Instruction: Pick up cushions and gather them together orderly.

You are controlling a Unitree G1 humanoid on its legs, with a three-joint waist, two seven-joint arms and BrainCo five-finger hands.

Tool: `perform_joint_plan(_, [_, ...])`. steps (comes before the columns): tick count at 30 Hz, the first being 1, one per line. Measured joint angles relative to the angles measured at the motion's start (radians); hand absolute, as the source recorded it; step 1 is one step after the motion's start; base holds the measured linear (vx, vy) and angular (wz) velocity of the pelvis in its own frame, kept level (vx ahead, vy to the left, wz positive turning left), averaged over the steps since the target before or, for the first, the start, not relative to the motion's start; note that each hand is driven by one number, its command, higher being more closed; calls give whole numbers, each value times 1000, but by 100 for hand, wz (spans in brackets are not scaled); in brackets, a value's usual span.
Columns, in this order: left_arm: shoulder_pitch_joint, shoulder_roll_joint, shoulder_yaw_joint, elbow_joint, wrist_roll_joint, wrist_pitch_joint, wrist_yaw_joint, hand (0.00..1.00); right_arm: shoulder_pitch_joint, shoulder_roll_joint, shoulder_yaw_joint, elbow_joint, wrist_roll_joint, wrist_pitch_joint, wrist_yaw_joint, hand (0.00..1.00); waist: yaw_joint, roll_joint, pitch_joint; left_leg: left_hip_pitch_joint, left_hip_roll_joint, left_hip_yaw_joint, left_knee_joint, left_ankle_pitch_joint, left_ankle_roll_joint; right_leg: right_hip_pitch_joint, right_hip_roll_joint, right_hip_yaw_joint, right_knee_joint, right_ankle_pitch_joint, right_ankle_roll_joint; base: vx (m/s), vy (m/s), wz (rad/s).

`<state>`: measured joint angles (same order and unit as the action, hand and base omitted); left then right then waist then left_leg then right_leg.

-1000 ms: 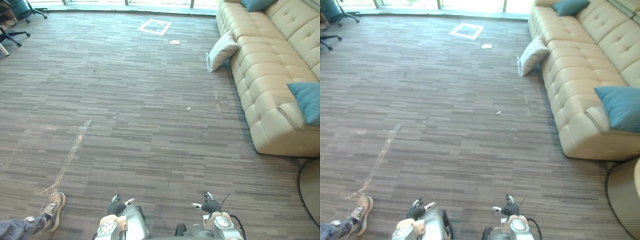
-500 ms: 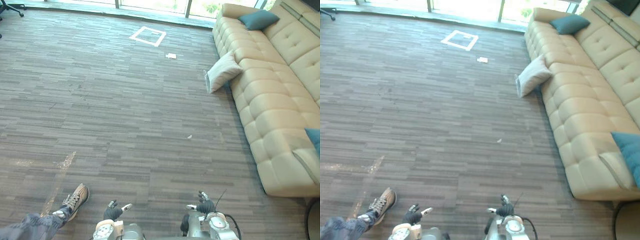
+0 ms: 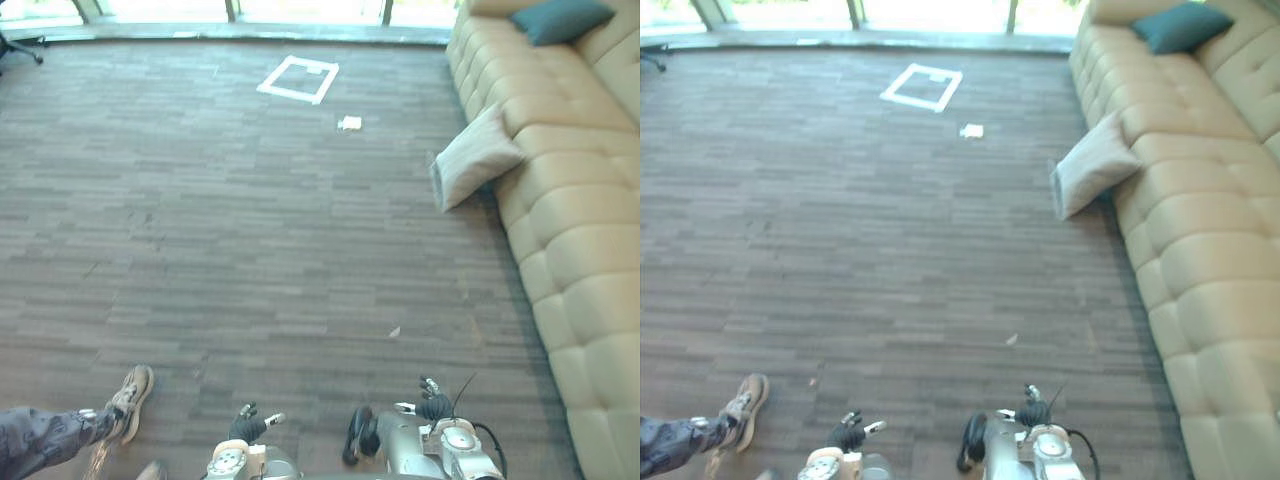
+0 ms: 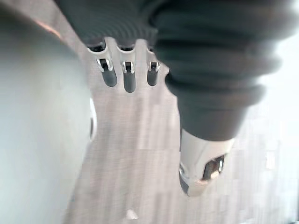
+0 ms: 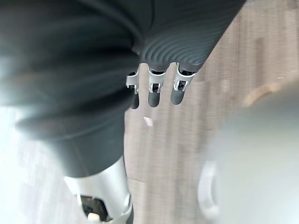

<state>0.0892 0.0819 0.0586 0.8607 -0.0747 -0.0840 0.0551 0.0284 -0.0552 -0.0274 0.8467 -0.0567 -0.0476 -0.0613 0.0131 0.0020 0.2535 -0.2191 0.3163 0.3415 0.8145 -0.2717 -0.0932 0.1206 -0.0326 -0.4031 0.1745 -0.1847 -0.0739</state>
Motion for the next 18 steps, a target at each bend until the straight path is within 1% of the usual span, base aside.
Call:
perform_joint_plan(1, [0,-3,0,-13,-6,-1,0,0,-2,0,-4,0,1,0,0,0,12,0,1,-32,-37,2,-123,9,6,24,-7,15,-15,-6,13,674,138,-61])
perform_joint_plan(2, [0,-12,1,-31,-7,-5,1,0,0,1,-10,2,1,-1,-1,0,30,0,2,-61,-110,-28,-380,79,-10,64,-24,45,-47,-25,50,552,174,-55])
perform_joint_plan(3, [2,-18,3,-32,-8,-7,2,0,1,0,-10,4,1,-1,-2,0,37,4,3,-61,-131,-45,-480,114,-23,83,-24,58,-61,-33,64,657,267,-80])
perform_joint_plan(4, [6,-23,5,-36,-18,-17,9,0,6,-4,-7,18,-1,-2,-7,0,56,11,2,-60,-152,-90,-581,234,-38,129,-14,96,-89,-52,97,573,264,-90])
perform_joint_plan(5, [9,-17,8,-45,-27,-18,11,0,2,18,11,40,-3,-2,-13,0,68,-7,-13,-58,-174,-107,-538,309,23,163,-25,143,-110,-65,115,470,215,-85])
perform_joint_plan(6, [7,-9,15,-47,-27,-18,11,0,2,32,17,41,-3,-2,-14,0,67,-28,-16,-62,-186,-104,-520,290,46,164,-46,151,-111,-69,119,643,225,-48])
perform_joint_plan(7, [-4,4,24,-48,-26,-18,10,0,8,49,24,36,-5,-6,-17,0,50,-70,-23,-81,-205,-95,-466,228,73,141,-78,160,-57,-64,124,621,227,-20])
perform_joint_plan(8, [-6,10,27,-44,-26,-17,9,0,11,50,29,36,-5,-10,-19,0,46,-77,-22,-82,-204,-83,-407,170,90,83,-107,182,95,-68,135,729,282,-21])
perform_joint_plan(9, [-6,13,29,-43,-28,-17,9,0,13,51,30,36,-5,-11,-20,0,46,-81,-21,-69,-205,-75,-398,147,91,59,-122,195,172,-69,143,552,235,-26])
perform_joint_plan(10, [-7,20,29,-31,-28,-14,12,0,13,54,31,36,-10,-11,-20,0,44,-95,-22,-20,-217,-47,-397,108,102,-31,-175,219,404,-37,198,545,208,-20])
perform_joint_plan(11, [-6,25,28,-19,-27,-10,13,0,17,56,33,37,-12,-11,-19,0,36,-102,-17,35,-235,-36,-408,80,105,-99,-217,224,598,1,226,559,177,-20])
perform_joint_plan(12, [-2,26,21,-9,-27,-5,18,0,25,53,33,33,-12,-15,-17,0,33,-94,-10,109,-251,-33,-435,49,112,-152,-247,207,758,-8,210,463,118,-15])
perform_joint_plan(13, [6,25,9,-5,-27,3,22,0,21,50,34,30,-12,-15,-17,0,28,-89,-9,186,-257,-34,-479,28,117,-184,-247,185,826,-28,178,574,99,-11])
perform_joint_plan(14, [19,25,-13,-5,-27,4,23,0,21,46,47,19,-12,-20,-16,0,20,-76,-14,291,-256,-26,-554,30,108,-246,-226,133,828,-67,127,665,92,-3])
perform_joint_plan(15, [20,25,-20,-5,-27,4,22,0,21,46,51,5,-12,-22,-15,0,16,-72,-13,336,-256,-25,-591,28,106,-296,-212,108,796,-89,112,654,73,3])
perform_joint_plan(16, [20,24,-22,-3,-27,4,22,0,20,46,51,-4,-12,-22,-14,0,13,-69,-11,356,-255,-26,-607,27,104,-324,-203,98,770,-100,107,535,12,8])
perform_joint_plan(17, [21,21,-27,0,-27,5,22,0,11,42,51,-10,-12,-25,-13,0,-2,-60,-7,386,-246,-27,-633,27,104,-384,-175,84,669,-109,100,626,-45,24])
perform_joint_plan(18, [18,19,-38,19,-24,5,21,0,-3,27,50,-28,-12,-24,-8,0,-21,-44,1,426,-226,-24,-653,28,103,-435,-130,55,376,-57,100,521,-48,24])
